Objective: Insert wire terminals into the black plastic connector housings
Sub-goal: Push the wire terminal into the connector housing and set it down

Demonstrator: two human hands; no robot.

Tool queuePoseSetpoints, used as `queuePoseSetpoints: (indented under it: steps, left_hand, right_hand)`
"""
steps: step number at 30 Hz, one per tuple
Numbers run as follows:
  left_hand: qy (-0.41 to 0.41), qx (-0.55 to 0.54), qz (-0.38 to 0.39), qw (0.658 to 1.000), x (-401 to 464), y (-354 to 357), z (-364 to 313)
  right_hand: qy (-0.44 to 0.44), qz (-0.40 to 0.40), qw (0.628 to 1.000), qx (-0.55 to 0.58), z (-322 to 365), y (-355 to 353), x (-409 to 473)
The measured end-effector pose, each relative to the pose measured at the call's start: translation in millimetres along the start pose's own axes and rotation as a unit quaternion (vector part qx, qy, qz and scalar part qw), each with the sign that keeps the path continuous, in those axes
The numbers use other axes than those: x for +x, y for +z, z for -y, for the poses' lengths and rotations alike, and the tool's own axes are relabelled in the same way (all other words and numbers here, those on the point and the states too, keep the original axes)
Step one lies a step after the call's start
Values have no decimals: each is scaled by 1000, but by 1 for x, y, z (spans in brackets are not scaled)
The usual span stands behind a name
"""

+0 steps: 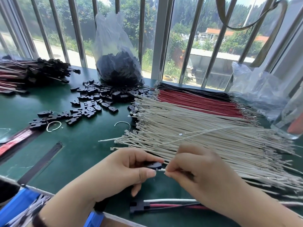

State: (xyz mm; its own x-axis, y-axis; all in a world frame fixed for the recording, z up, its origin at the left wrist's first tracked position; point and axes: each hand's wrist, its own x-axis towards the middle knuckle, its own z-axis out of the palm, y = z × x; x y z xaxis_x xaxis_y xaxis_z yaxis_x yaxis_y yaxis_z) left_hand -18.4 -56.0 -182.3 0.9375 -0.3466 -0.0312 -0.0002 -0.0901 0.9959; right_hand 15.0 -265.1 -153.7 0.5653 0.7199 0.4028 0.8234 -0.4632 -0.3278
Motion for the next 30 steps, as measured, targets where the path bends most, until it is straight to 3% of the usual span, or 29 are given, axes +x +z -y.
queuePoseSetpoints:
  steps: [9,11,14,19,25,30]
  left_hand:
    - [17,30,-38,999,1,8,-3]
    - [18,6,-49,999,0,8,-3]
    - [35,-32,-45,998,-2,7,-1]
    - [26,-17,-75,997,1,3,2]
    - [-47,-57,-53,996,14,-2,1]
    - [-43,-99,-33,994,20,-1,5]
  right_hand:
    - [102,-49,990,78,1,14,7]
    - [130,-15,991,35,-1,10,7]
    - [92,47,994,-35,-3,4,6]
    - [50,94,994,-20,0,-2,7]
    - [-49,-41,981,-185,-1,3,9]
    - [-75,-48,976,-197,-6,8,11]
